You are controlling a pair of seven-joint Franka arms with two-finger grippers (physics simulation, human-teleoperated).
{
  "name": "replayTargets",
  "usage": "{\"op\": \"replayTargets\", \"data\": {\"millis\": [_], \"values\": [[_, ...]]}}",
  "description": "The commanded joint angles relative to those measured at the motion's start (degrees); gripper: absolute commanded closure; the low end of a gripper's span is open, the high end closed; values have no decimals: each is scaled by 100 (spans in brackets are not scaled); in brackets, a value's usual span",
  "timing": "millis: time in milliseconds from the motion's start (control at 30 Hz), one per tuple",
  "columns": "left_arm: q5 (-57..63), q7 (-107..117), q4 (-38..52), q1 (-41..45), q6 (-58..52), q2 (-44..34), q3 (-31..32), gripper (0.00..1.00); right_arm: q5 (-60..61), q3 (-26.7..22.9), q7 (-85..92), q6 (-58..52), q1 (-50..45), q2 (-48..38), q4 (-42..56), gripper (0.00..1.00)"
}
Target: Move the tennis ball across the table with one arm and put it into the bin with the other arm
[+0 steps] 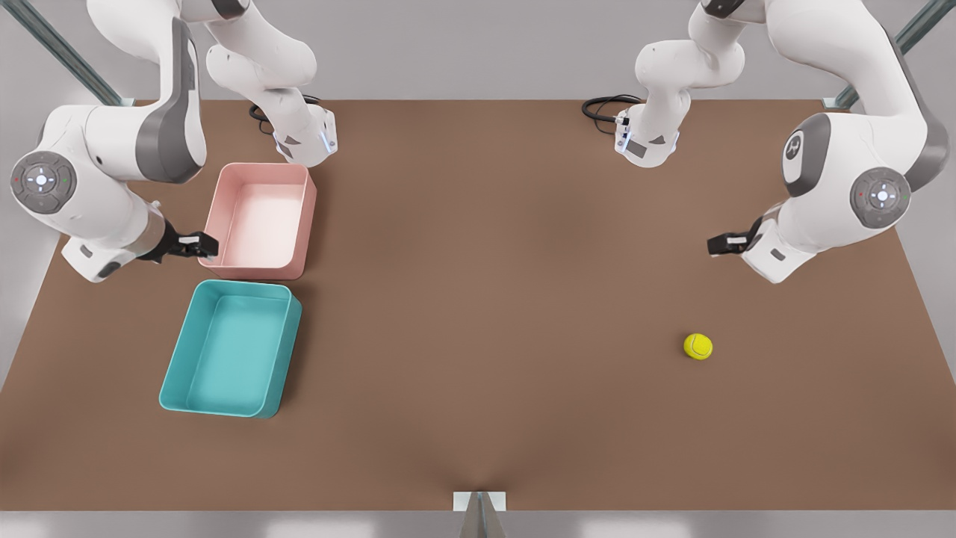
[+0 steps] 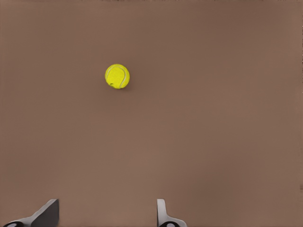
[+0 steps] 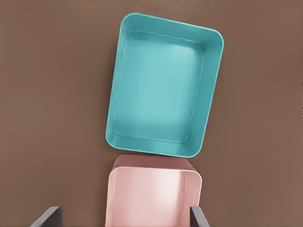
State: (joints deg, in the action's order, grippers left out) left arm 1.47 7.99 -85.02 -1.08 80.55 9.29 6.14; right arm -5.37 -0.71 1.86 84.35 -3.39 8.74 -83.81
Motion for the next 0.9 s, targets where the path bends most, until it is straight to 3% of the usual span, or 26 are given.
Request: {"op": "replayTargets", "data": {"millis": [0,133,167,200,267,367,433,600,700,867], "values": [[2,185,3,3,268,-6,2,0,1,-8,131,503,13,-12,-13,0],[-24,54,3,-59,294,46,-25,0,1,-9,78,371,84,164,-4,0],[46,-280,3,-111,478,292,-33,36,19,0,7,363,75,172,-30,0],[55,-325,11,-278,707,643,-33,79,10,0,-1,362,22,146,-39,0],[37,-325,371,-366,839,1417,-25,79,19,0,-1,371,22,181,-118,0],[81,-3935,258,-727,2491,2191,-429,79,203,-202,16,-121,93,216,462,0],[107,-6702,-146,-745,3413,2323,-438,79,370,-167,16,-279,22,208,550,0],[99,-11187,-595,-868,3801,2507,-499,79,440,-184,16,-349,22,234,708,0],[494,-11900,-1043,-999,4258,2542,-534,79,440,-184,16,-349,14,269,743,0],[626,-11865,-1070,-973,4337,2586,-526,79,449,-184,16,-349,22,313,752,0]]}}
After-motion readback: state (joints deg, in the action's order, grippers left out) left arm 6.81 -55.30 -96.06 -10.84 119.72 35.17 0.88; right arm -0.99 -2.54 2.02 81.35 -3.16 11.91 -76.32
